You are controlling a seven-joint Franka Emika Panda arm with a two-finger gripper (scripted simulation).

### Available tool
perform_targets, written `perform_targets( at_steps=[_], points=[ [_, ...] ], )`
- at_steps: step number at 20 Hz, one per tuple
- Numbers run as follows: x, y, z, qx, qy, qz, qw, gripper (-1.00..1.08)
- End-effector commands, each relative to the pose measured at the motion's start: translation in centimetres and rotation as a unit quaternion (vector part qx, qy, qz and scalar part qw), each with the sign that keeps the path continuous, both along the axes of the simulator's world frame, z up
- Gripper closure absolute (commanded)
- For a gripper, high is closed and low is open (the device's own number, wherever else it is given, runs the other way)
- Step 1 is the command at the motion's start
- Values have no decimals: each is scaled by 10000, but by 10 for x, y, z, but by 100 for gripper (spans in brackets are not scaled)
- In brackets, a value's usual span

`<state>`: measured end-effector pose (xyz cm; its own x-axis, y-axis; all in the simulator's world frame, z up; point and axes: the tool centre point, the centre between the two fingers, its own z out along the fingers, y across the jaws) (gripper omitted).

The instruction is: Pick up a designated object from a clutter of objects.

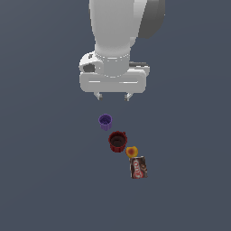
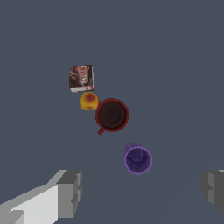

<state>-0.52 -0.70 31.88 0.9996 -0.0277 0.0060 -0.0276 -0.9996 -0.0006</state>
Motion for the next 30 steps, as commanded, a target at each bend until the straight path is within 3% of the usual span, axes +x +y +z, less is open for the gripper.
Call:
perform_targets(
  at_steps=[1,18,30],
  points=[
    [0,0,0,0,0,0,10000,-92],
    [1,-1,-11,-90,104,-164,9998,-92],
    [17,9,-34,-63,90,-1001,9949,-92]
  ],
)
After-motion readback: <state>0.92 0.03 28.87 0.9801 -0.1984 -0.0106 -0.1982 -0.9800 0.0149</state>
